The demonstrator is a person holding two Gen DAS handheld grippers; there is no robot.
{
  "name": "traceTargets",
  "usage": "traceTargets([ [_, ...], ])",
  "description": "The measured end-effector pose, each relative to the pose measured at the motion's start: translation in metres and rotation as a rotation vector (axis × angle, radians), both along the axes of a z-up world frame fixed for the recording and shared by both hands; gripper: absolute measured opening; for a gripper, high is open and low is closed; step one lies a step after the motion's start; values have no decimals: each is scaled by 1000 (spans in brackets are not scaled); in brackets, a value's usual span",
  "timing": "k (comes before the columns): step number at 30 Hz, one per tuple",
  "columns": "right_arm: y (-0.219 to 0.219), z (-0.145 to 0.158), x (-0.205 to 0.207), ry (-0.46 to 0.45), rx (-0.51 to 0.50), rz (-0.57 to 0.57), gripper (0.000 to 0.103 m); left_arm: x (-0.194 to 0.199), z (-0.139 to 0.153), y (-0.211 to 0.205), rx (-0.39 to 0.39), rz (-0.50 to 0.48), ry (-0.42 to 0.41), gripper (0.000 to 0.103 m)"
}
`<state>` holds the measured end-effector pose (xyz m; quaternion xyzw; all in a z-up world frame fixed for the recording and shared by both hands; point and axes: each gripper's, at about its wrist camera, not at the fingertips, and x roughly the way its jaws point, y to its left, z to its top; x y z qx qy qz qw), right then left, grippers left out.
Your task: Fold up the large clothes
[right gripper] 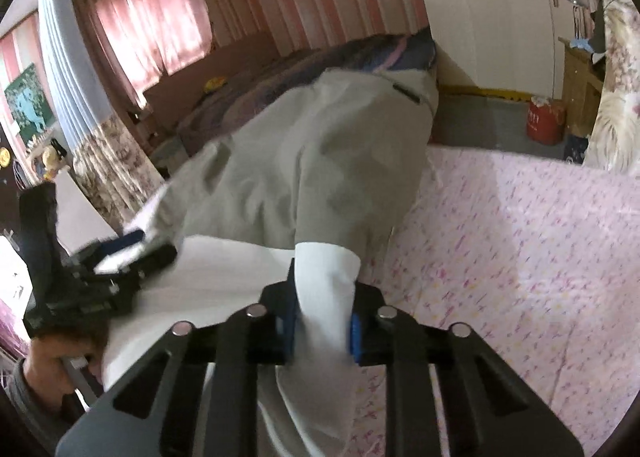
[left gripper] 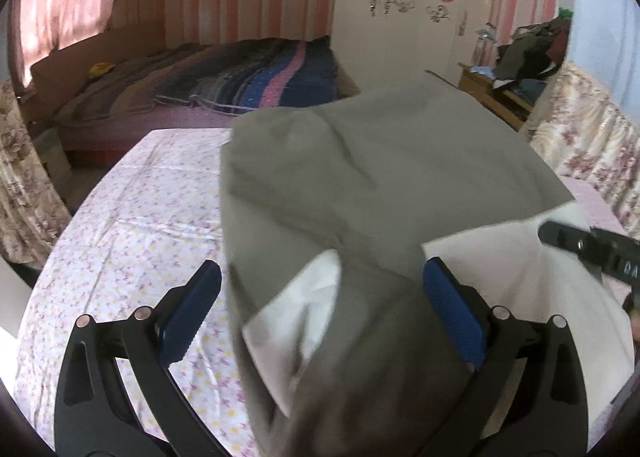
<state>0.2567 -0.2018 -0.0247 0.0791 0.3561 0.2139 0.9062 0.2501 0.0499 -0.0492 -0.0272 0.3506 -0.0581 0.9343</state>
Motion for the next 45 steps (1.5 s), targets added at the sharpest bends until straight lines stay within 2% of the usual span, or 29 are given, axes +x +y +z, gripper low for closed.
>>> traceTargets([
  [3, -17, 25, -11, -46, -5, -4, 17, -8, 7, -21, -33, -45, -11, 100],
  [6, -58, 46, -22, -57, -5, -29, 17, -16, 13, -58, -69, -105, -22, 100],
  [8, -102, 54, -32, -51, -30, -67, 17, -21, 14, -96, -88, -161, -12, 100],
  [12, -194, 49, -49, -9, -91, -155, 18, -32, 10, -171, -68, -263, -10, 100],
  [14, -228, 37, -53, 16, -111, -180, 21, -36, 5, -198, -62, -283, -3, 100],
  [16, -246, 19, -51, 56, -139, -172, 27, -37, -2, -218, -87, -291, 19, 100],
  [17, -250, 10, -51, 78, -150, -167, 32, -38, -4, -224, -90, -290, 29, 100],
  [18, -251, 0, -52, 99, -163, -171, 43, -40, -5, -227, -86, -286, 28, 100],
  [19, -253, -2, -56, 82, -189, -194, 54, -42, -4, -229, -83, -286, 25, 100],
  [20, -253, 2, -64, 38, -226, -239, 83, -46, -2, -230, -77, -285, 20, 100],
  [21, -253, 8, -75, -12, -243, -289, 98, -51, 1, -228, -62, -280, 15, 100],
  [23, -253, 19, -91, -51, -212, -359, 99, -56, 8, -221, -45, -266, 7, 100],
  [25, -251, 28, -112, -45, -159, -437, 99, -69, 18, -211, -4, -251, -5, 100],
  [28, -246, 35, -146, -73, -172, -473, 99, -87, 34, -189, 45, -213, -27, 100],
  [32, -229, 38, -197, -80, -159, -477, 101, -123, 52, -157, 63, -192, -83, 100],
  [35, -213, 39, -232, -76, -160, -437, 101, -163, 62, -125, 87, -144, -130, 100],
  [38, -198, 41, -288, -137, -167, -394, 101, -215, 66, -81, 67, -64, -169, 100],
  [41, -185, 45, -339, -186, -179, -354, 101, -259, 62, -50, 74, 3, -186, 100],
  [45, -175, 56, -393, -229, -213, -347, 101, -311, 53, -11, 54, 43, -164, 100],
])
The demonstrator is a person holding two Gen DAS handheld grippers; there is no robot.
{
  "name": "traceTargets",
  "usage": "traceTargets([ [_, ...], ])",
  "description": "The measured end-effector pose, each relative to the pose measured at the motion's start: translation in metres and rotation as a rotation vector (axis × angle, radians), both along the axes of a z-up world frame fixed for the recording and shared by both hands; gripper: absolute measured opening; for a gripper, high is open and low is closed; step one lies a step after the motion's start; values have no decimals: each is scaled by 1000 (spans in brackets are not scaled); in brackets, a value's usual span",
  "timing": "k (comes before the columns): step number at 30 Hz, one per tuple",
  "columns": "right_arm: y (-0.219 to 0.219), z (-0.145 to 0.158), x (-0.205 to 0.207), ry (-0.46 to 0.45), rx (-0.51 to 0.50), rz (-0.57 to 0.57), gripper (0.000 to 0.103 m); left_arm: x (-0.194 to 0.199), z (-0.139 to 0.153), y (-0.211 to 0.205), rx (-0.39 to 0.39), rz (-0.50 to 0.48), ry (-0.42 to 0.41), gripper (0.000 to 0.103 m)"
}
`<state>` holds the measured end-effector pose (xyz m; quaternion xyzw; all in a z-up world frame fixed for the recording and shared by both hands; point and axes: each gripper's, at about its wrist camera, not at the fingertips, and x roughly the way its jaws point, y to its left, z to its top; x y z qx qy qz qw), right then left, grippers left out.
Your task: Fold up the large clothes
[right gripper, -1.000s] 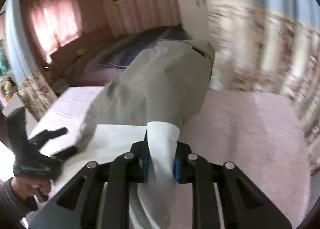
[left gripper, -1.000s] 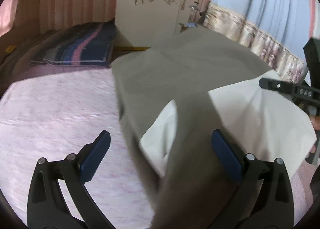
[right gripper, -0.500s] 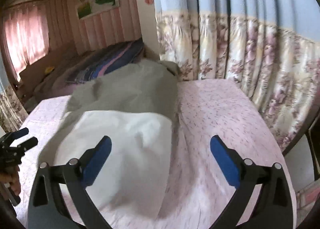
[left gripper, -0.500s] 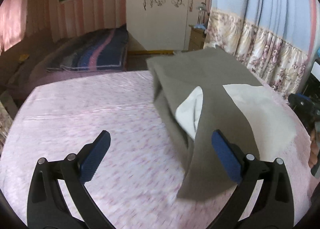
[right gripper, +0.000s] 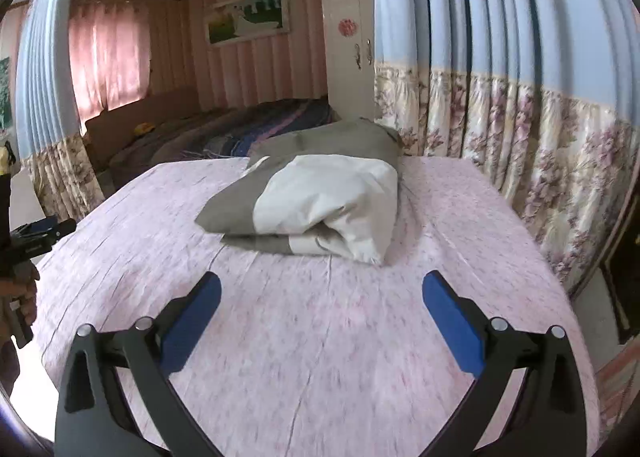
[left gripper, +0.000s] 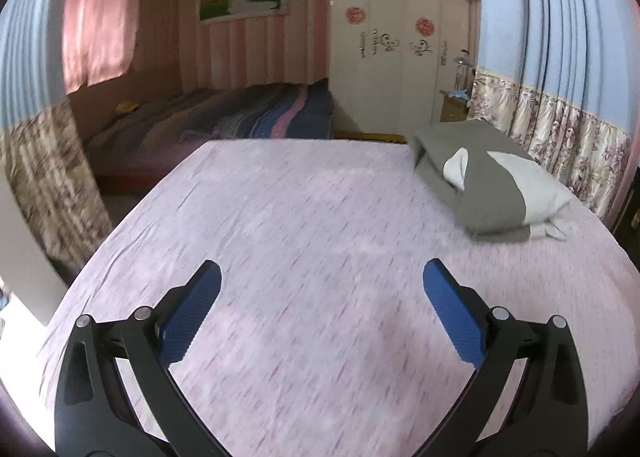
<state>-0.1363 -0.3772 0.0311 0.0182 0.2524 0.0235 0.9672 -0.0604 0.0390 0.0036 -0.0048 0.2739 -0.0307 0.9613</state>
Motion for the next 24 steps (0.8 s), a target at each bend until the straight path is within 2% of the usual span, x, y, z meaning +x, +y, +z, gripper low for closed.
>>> traceTargets([
  [3, 0, 14, -23, -39, -23, -15, 101, -26, -2, 18, -24, 9, 26, 100],
  [6, 4, 25, -34, -64, -22, -24, 101, -42, -7, 24, 4, 7, 44, 100],
  [8, 5, 30, -32, -85, 3, -23, 101, -46, -8, 29, -27, 13, 44, 100],
  [13, 12, 28, -25, -81, 32, 18, 101, -39, 0, 30, -44, 16, 26, 100],
  [24, 4, 14, -15, -71, 28, -10, 101, -17, 25, 11, -27, -12, -38, 100],
])
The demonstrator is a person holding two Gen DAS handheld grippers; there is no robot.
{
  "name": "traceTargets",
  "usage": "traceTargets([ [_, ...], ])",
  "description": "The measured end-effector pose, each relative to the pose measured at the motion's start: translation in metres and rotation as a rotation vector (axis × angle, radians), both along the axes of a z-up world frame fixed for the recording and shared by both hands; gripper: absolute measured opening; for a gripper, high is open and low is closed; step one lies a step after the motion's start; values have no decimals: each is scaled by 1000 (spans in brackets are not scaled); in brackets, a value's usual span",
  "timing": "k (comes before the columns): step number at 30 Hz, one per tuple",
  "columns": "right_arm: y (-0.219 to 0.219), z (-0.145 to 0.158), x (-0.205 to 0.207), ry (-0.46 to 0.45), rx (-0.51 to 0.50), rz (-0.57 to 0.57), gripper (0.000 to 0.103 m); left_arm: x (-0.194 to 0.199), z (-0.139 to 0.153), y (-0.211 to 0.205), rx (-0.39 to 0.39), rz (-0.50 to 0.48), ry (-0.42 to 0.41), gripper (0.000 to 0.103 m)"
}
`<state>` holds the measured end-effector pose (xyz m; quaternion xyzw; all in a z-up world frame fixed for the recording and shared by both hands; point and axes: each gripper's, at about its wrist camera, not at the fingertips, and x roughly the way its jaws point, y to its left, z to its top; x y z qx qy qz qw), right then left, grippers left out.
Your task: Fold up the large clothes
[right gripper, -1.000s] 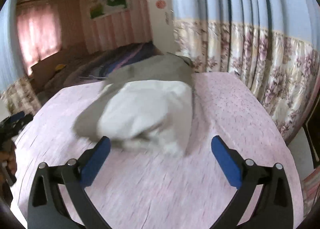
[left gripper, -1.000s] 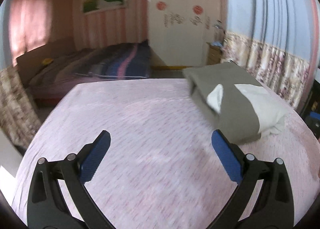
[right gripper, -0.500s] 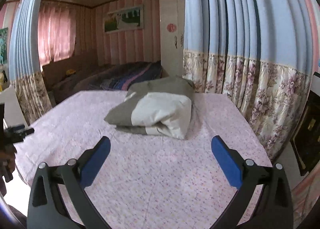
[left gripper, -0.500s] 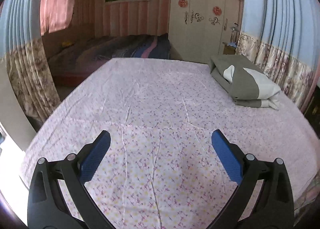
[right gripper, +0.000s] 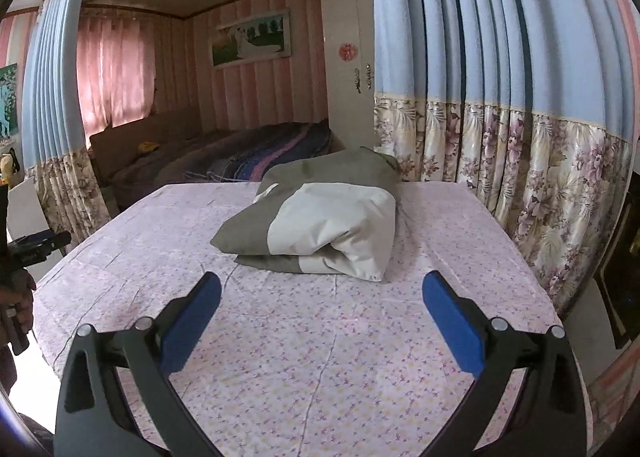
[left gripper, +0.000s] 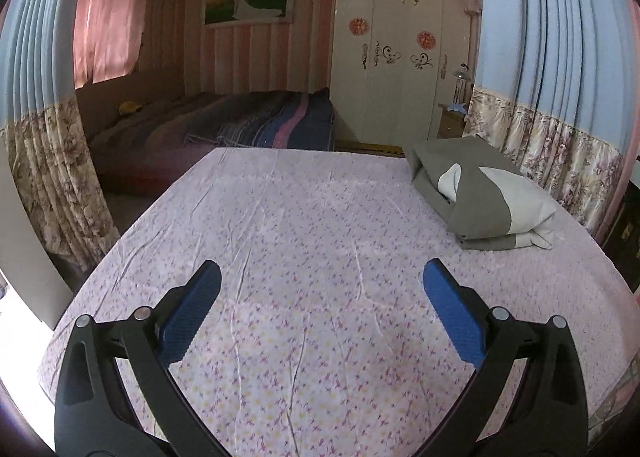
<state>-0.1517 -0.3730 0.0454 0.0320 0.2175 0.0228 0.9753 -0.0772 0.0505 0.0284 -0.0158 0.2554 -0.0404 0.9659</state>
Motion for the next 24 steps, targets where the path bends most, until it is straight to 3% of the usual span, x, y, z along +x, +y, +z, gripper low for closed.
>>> traceTargets([
  [24, -3, 3, 1, -1, -1, 0, 101, -2, 2, -3, 19, -10, -15, 100],
])
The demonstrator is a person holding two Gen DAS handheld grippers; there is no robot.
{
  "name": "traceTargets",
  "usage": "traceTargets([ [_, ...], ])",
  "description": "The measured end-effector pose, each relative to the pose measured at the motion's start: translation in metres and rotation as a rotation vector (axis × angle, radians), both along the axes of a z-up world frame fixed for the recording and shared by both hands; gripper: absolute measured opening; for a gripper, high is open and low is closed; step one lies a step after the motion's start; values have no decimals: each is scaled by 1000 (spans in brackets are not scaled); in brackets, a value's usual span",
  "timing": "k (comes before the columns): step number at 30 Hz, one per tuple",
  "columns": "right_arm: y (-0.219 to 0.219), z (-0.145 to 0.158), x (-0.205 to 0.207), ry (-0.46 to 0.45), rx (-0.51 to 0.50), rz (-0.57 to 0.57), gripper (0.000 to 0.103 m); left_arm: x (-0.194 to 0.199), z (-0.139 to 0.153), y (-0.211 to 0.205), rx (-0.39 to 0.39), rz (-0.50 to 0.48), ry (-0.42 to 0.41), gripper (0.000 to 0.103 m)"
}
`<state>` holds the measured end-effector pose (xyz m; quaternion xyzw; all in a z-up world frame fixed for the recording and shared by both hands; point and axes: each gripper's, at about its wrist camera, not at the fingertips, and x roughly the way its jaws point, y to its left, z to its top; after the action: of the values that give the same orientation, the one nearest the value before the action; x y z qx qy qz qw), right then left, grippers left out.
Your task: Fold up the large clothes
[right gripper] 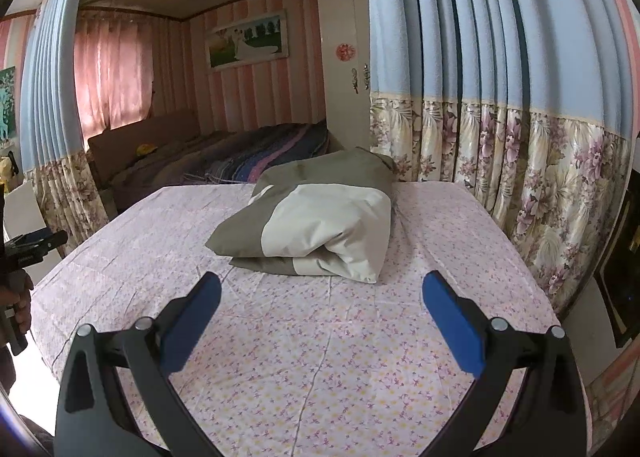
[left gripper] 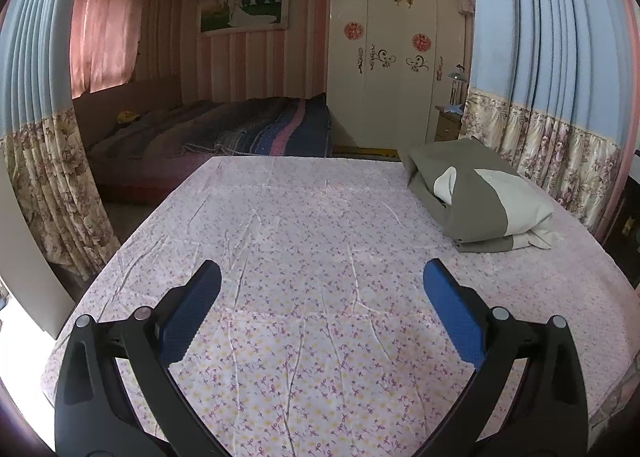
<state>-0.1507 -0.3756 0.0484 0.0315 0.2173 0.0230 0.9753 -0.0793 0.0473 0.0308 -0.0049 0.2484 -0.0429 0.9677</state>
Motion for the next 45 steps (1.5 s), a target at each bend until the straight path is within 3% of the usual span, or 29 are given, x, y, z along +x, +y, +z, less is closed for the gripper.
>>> traceTargets([
  [45, -5, -1, 0, 16, 1, -54, 101, 7, -10, -3, -9, -9, 23, 100],
])
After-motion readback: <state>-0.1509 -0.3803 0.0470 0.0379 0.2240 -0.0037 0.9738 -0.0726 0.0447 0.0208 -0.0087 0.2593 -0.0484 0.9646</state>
